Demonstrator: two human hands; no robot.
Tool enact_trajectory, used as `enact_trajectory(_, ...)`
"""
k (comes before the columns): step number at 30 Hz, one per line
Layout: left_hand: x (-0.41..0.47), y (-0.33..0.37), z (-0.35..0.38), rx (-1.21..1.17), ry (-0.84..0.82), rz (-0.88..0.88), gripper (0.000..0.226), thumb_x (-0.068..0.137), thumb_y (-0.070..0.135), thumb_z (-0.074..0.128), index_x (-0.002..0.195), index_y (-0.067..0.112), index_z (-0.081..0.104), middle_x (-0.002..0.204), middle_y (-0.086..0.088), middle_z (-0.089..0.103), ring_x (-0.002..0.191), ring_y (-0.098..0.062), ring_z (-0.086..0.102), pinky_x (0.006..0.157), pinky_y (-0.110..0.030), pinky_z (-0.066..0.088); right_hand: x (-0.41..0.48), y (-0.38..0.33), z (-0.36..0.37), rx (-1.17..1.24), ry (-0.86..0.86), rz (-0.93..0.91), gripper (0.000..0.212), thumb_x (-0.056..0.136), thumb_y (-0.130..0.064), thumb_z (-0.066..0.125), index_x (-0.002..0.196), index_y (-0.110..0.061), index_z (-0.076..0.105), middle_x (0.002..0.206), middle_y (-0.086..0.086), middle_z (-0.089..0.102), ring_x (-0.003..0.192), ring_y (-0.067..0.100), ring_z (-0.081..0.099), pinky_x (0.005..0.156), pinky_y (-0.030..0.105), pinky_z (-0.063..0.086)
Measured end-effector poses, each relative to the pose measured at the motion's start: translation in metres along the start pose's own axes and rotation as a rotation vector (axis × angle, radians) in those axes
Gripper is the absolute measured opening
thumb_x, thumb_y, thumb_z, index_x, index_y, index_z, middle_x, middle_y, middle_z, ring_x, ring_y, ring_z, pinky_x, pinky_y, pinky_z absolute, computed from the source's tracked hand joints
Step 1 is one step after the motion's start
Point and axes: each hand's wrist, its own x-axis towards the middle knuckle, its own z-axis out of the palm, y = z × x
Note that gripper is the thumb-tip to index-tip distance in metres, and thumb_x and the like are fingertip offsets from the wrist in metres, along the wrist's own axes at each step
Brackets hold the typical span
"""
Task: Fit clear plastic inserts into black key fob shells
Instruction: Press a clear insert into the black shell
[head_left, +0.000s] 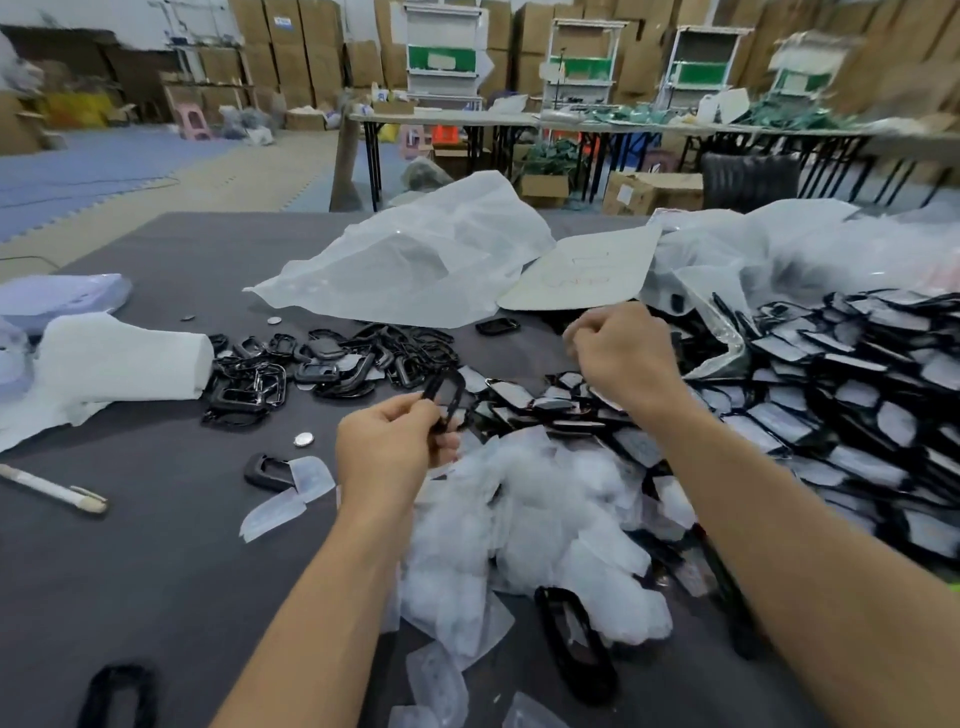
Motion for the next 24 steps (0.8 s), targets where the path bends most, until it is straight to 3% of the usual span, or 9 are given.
enact_trajectory(3, 0.007, -0.011, 0.005, 0.081, 0.055, 0.087, 0.021, 0.087, 0.002, 0.071, 0.084, 0.022, 0.079, 0.069, -0.007, 0.077, 0.049, -0.014, 0.063, 0.05, -0.029, 0.056, 0.068, 0.039, -0.03, -0.572, -0.076, -0.014, 0.023, 0.097, -0.014, 0.055, 0.102, 0.001, 0.072, 0.107, 0.016, 0.07, 0.1, 0.036, 0.065, 0.078, 0.034, 0.05)
enact_trajectory(5, 0.01, -0.017, 0.007, 0.136, 0.058, 0.137, 0.022, 0.084, 0.006, 0.078, 0.09, 0.027, 0.079, 0.068, -0.004, 0.077, 0.052, -0.015, 0.066, 0.058, -0.035, 0.06, 0.092, 0.063, -0.042, -0.864, -0.195, -0.023, 0.018, 0.098, -0.011, 0.051, 0.097, -0.001, 0.065, 0.102, 0.016, 0.065, 0.091, 0.035, 0.06, 0.078, 0.036, 0.05)
enact_trajectory(8, 0.016, -0.02, 0.005, 0.116, 0.051, 0.152, 0.023, 0.083, 0.005, 0.08, 0.091, 0.027, 0.079, 0.068, -0.003, 0.077, 0.052, -0.014, 0.067, 0.054, -0.029, 0.058, 0.114, 0.089, -0.042, -1.115, -0.407, -0.006, 0.023, 0.095, -0.005, 0.048, 0.1, -0.006, 0.07, 0.113, 0.014, 0.067, 0.09, 0.028, 0.059, 0.077, 0.03, 0.049)
enact_trajectory(9, 0.019, -0.021, 0.005, 0.105, 0.055, 0.145, 0.023, 0.083, 0.004, 0.08, 0.093, 0.025, 0.079, 0.068, -0.003, 0.077, 0.051, -0.014, 0.066, 0.053, -0.027, 0.057, 0.119, 0.093, -0.04, -1.154, -0.442, -0.012, 0.022, 0.093, -0.004, 0.047, 0.091, -0.008, 0.068, 0.107, 0.013, 0.066, 0.087, 0.026, 0.057, 0.075, 0.029, 0.048)
enact_trajectory(11, 0.021, -0.022, 0.003, 0.089, 0.07, 0.134, 0.023, 0.084, 0.002, 0.079, 0.094, 0.023, 0.079, 0.066, -0.003, 0.075, 0.05, -0.014, 0.064, 0.053, -0.026, 0.056, 0.126, 0.1, -0.032, -1.119, -0.413, -0.049, 0.024, 0.09, -0.002, 0.048, 0.068, -0.012, 0.051, 0.092, 0.01, 0.058, 0.079, 0.025, 0.055, 0.073, 0.031, 0.046)
enact_trajectory(13, 0.02, -0.024, 0.003, 0.089, 0.066, 0.132, 0.023, 0.083, 0.002, 0.079, 0.093, 0.023, 0.078, 0.065, -0.003, 0.075, 0.049, -0.014, 0.063, 0.053, -0.026, 0.055, 0.128, 0.104, -0.027, -1.096, -0.337, -0.153, 0.028, 0.091, -0.004, 0.047, 0.066, -0.014, 0.04, 0.084, 0.009, 0.053, 0.071, 0.024, 0.05, 0.07, 0.034, 0.045)
enact_trajectory(17, 0.013, -0.024, 0.002, 0.096, 0.035, 0.139, 0.026, 0.083, 0.0, 0.078, 0.092, 0.025, 0.078, 0.065, -0.004, 0.074, 0.048, -0.015, 0.062, 0.051, -0.024, 0.054, 0.121, 0.108, -0.024, -0.982, -0.146, -0.242, 0.015, 0.095, -0.019, 0.048, 0.083, -0.011, 0.046, 0.068, 0.004, 0.043, 0.066, 0.028, 0.047, 0.058, 0.033, 0.035)
enact_trajectory(20, 0.008, -0.022, -0.001, 0.094, 0.046, 0.149, 0.027, 0.083, 0.001, 0.079, 0.091, 0.026, 0.078, 0.066, -0.004, 0.076, 0.047, -0.014, 0.063, 0.05, -0.022, 0.054, 0.115, 0.104, -0.024, -0.917, -0.12, -0.201, 0.016, 0.094, -0.018, 0.054, 0.082, -0.012, 0.046, 0.078, 0.012, 0.059, 0.071, 0.031, 0.05, 0.064, 0.035, 0.041)
enact_trajectory(24, -0.002, -0.019, -0.007, 0.122, 0.047, 0.184, 0.026, 0.083, 0.004, 0.079, 0.09, 0.03, 0.078, 0.067, -0.001, 0.077, 0.05, -0.011, 0.065, 0.051, -0.018, 0.053, 0.096, 0.077, -0.03, -0.682, -0.032, -0.149, 0.01, 0.089, -0.014, 0.064, 0.086, -0.01, 0.073, 0.092, 0.018, 0.071, 0.083, 0.038, 0.065, 0.076, 0.043, 0.058)
